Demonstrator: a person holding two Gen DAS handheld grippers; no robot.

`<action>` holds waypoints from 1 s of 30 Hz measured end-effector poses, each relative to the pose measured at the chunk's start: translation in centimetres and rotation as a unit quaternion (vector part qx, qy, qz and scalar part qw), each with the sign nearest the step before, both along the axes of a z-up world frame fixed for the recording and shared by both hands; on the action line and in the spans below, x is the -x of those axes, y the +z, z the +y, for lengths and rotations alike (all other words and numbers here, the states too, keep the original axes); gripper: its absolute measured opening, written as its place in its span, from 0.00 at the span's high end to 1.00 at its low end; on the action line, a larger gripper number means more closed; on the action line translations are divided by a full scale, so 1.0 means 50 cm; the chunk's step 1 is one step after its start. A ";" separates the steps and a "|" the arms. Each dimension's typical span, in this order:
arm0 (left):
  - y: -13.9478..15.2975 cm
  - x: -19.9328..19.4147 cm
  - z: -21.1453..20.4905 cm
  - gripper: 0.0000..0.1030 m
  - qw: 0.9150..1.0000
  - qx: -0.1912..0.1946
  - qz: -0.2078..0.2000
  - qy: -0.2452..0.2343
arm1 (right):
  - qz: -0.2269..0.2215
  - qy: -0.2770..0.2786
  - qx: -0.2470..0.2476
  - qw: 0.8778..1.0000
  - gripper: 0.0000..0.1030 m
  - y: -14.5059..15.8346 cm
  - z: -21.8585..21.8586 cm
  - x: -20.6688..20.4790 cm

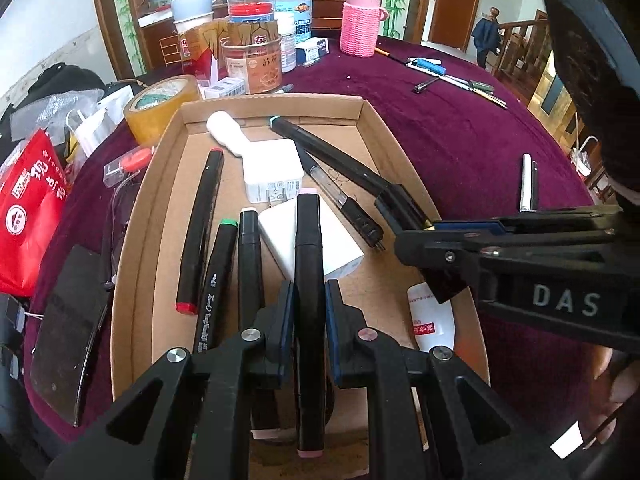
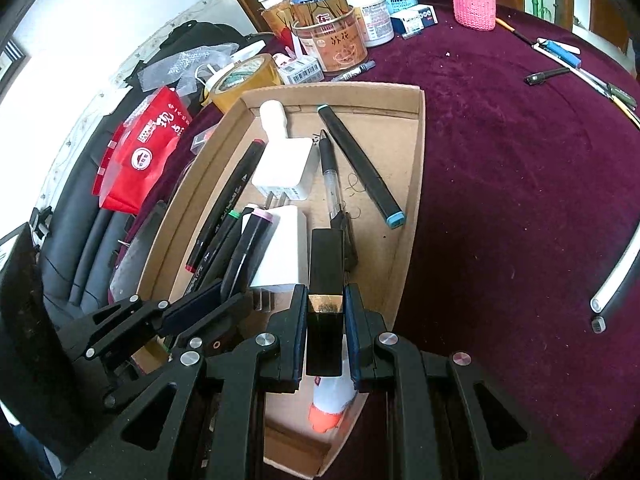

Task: Organize rigid objects
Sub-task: 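Lower the marker and lipstick tube into the tray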

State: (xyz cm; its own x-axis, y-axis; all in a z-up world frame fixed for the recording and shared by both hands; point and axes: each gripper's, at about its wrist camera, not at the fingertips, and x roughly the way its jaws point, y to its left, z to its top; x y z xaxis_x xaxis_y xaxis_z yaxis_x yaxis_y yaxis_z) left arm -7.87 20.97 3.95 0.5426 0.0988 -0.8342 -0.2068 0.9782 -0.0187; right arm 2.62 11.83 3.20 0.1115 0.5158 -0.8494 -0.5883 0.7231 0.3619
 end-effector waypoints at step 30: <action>-0.002 -0.024 -0.004 0.88 1.000 -0.018 0.006 -0.016 | 0.009 0.001 0.014 1.000 0.85 -0.042 0.019 -0.027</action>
